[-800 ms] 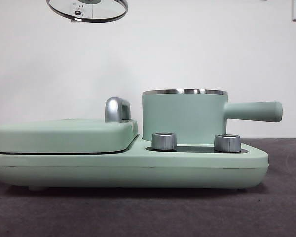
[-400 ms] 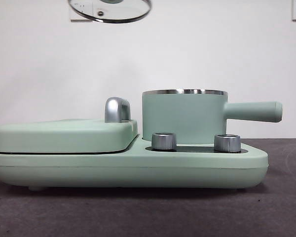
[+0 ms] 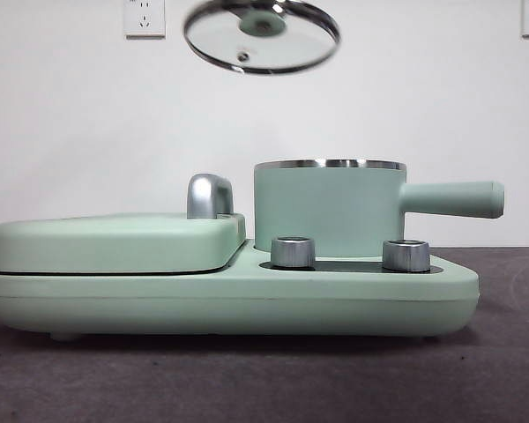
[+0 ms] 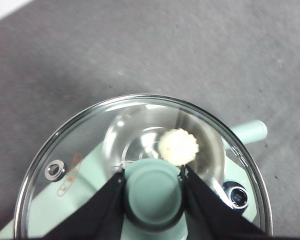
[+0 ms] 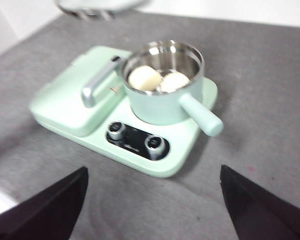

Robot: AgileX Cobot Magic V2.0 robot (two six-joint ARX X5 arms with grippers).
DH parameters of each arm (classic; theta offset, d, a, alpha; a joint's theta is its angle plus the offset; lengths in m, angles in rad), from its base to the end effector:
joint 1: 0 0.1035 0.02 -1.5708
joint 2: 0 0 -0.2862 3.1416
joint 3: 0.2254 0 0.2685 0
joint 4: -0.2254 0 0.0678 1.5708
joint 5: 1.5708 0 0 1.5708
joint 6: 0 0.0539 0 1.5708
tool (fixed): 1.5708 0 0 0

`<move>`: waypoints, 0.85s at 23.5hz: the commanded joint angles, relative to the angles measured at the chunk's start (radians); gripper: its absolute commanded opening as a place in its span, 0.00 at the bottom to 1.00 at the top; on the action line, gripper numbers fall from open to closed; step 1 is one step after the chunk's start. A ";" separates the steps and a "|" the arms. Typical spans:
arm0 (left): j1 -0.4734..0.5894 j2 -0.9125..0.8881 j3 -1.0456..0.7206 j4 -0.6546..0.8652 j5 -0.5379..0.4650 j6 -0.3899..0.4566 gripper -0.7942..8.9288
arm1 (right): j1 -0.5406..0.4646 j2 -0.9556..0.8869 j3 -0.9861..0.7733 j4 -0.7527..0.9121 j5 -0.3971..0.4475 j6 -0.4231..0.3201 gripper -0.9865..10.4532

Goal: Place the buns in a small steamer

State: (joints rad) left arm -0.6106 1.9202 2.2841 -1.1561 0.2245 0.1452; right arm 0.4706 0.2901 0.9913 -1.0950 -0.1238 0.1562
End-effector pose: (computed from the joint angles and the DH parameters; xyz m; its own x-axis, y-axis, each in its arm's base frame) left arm 0.3419 -0.2539 0.4360 0.4333 -0.5750 -0.6940 0.7642 0.6426 -0.0552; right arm 0.0139 0.0146 0.3535 0.7608 0.5256 -0.3808 -0.4917 0.8497 0.1905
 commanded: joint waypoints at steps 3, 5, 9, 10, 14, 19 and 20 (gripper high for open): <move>-0.039 0.053 0.029 0.029 0.005 0.052 0.10 | 0.006 -0.032 0.006 0.007 -0.044 0.013 0.45; -0.048 0.074 0.029 0.036 0.005 0.057 0.10 | 0.006 -0.033 0.006 0.001 -0.062 0.013 0.45; -0.059 0.137 0.029 0.075 0.013 0.083 0.10 | 0.006 -0.033 0.006 -0.003 -0.063 0.013 0.45; -0.059 0.146 0.029 0.091 0.013 0.087 0.10 | 0.006 -0.033 0.006 -0.005 -0.063 0.013 0.45; -0.058 0.173 0.029 0.162 0.031 0.090 0.10 | 0.006 -0.033 0.005 -0.005 -0.061 0.013 0.45; -0.071 0.192 0.028 0.177 0.042 0.090 0.10 | 0.006 -0.033 0.005 -0.005 -0.060 0.012 0.45; -0.073 0.193 0.028 0.176 0.042 0.089 0.10 | 0.006 -0.033 0.005 -0.005 -0.059 0.012 0.45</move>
State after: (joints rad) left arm -0.6716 2.0975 2.2822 -0.9997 0.2588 0.2214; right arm 0.4706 0.2573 0.9909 -1.1072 -0.1833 0.1616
